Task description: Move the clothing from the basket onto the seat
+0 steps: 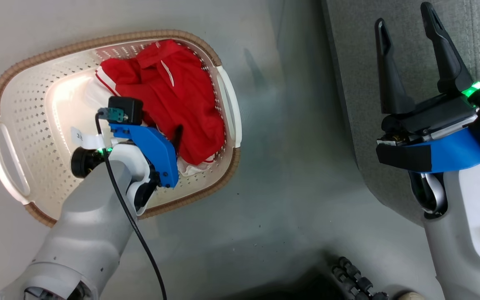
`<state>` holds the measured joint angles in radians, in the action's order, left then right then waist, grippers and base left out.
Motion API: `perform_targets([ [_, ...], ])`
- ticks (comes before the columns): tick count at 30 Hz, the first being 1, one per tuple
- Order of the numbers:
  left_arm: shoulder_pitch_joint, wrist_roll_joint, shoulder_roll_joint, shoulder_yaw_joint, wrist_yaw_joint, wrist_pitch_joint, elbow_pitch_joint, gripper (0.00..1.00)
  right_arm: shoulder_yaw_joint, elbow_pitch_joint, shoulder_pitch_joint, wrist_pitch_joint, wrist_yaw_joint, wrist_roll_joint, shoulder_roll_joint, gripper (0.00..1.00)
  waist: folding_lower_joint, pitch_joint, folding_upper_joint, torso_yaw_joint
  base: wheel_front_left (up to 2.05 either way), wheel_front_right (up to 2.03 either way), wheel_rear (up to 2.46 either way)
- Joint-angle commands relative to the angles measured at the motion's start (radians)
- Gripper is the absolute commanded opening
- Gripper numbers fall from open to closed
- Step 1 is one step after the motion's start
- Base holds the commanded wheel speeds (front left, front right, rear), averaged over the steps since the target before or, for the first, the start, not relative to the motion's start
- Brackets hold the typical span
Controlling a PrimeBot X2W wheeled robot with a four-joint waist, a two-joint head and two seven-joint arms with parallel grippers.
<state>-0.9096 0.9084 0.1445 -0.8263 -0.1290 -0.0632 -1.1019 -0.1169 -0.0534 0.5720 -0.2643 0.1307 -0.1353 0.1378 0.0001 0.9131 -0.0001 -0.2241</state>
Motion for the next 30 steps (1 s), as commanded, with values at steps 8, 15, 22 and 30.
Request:
perform_targets([
  [8, -0.07, 0.074, 0.012, -0.064, -0.002, -0.001, 0.016, 1.0, 0.007, 0.017, 0.018, 0.0, 0.0, 0.01, 0.004, 1.0, -0.0001, 0.059, 0.0001, -0.014, 0.0, 0.0, 0.0],
  [15, -0.099, 0.091, 0.017, -0.14, -0.002, 0.016, 0.012, 0.0, 0.007, 0.015, 0.021, 0.0, 0.0, 0.01, -0.004, 1.0, -0.0001, 0.074, 0.0001, -0.018, 0.0, 0.0, 0.0],
  [22, -0.107, 0.122, 0.021, -0.19, -0.002, 0.035, 0.017, 0.0, 0.004, 0.007, 0.023, 0.0, 0.0, 0.009, -0.01, 1.0, -0.0001, 0.067, 0.0001, -0.016, 0.0, 0.0, 0.0],
  [30, -0.11, 0.17, 0.023, -0.247, -0.002, 0.079, 0.037, 0.0, 0.01, -0.002, 0.024, 0.0, 0.0, 0.004, -0.01, 1.0, -0.0001, 0.037, 0.0001, -0.002, 0.0, 0.0, 0.0],
])
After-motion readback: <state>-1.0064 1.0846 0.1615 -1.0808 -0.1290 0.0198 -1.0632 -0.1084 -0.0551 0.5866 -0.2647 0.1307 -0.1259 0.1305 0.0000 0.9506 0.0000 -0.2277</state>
